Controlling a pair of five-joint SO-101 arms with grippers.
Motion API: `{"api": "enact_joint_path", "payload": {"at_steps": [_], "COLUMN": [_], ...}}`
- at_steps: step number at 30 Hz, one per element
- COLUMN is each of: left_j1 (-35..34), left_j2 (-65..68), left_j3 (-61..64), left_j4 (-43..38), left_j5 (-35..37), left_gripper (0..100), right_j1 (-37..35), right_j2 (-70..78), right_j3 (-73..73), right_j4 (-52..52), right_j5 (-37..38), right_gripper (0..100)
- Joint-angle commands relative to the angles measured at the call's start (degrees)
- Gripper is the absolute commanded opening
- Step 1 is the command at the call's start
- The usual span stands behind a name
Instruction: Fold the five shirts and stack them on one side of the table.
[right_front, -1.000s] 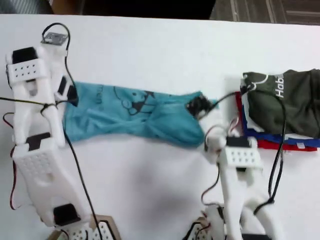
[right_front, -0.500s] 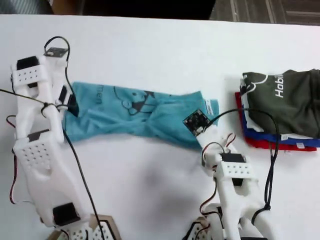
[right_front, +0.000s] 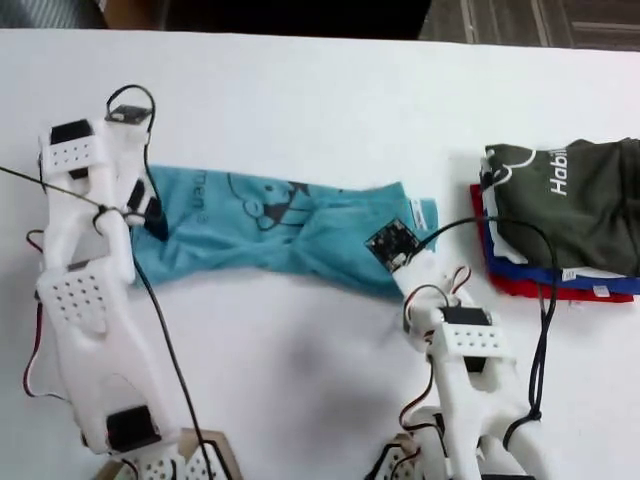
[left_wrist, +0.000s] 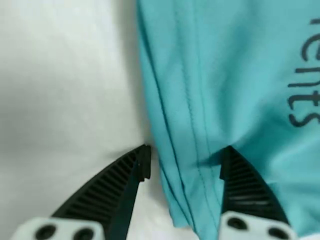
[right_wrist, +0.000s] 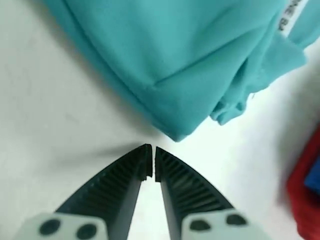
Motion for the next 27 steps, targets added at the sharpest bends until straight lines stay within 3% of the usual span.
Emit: {"api": "enact_joint_path", "payload": {"at_steps": [1, 5, 9, 14, 18, 27], "left_j1": [0.09, -1.05, -2.9, -9.67, -12.22, -8.09], "left_j2": [5.71, 9.93, 9.05, 5.36, 1.85, -10.55], "left_j3": [-8.22, -15.69, -16.48, -16.4, -13.49, -0.66], "left_j4": [6.95, 10.2, 10.2, 10.11, 10.29, 10.29], "left_j5": [-0.53, -0.7, -0.44, 1.76, -5.54, -8.18], "left_gripper": [24, 22, 2, 3, 3, 3], "right_j1": [-0.04, -0.04, -0.04, 0.4, 3.21, 4.88], "right_j2": [-2.24, -2.24, -2.24, -2.33, -2.59, -9.1], "right_j3": [-0.26, -0.26, -0.26, -0.18, -0.53, 2.11], "right_j4": [-0.66, -0.66, -0.66, -1.45, -3.74, -4.0], "right_j5": [0.44, 0.44, 0.18, -0.97, -5.54, -8.97], "right_gripper": [2.2, 2.2, 2.2, 2.2, 2.2, 2.2]}}
